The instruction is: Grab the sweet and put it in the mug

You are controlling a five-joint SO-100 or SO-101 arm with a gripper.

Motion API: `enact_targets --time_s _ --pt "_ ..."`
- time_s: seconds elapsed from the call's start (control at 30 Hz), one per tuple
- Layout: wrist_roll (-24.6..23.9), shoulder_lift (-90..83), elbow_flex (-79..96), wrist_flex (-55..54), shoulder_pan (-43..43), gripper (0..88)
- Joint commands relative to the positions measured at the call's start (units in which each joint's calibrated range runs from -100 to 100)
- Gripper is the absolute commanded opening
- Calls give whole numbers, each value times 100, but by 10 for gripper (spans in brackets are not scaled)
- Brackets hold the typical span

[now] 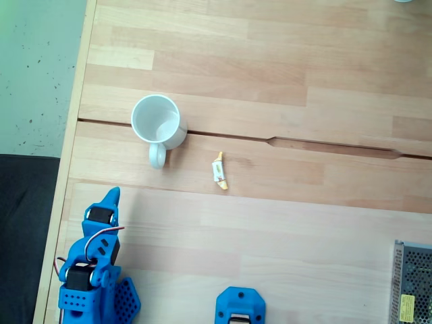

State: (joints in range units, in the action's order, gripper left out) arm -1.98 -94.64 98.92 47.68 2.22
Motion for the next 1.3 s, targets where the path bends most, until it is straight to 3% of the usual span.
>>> enact_targets --time_s 0.0,1.27 --pt "20 -71 72 -115 -4 0" --pt "-34 -71 18 -187 -4 0"
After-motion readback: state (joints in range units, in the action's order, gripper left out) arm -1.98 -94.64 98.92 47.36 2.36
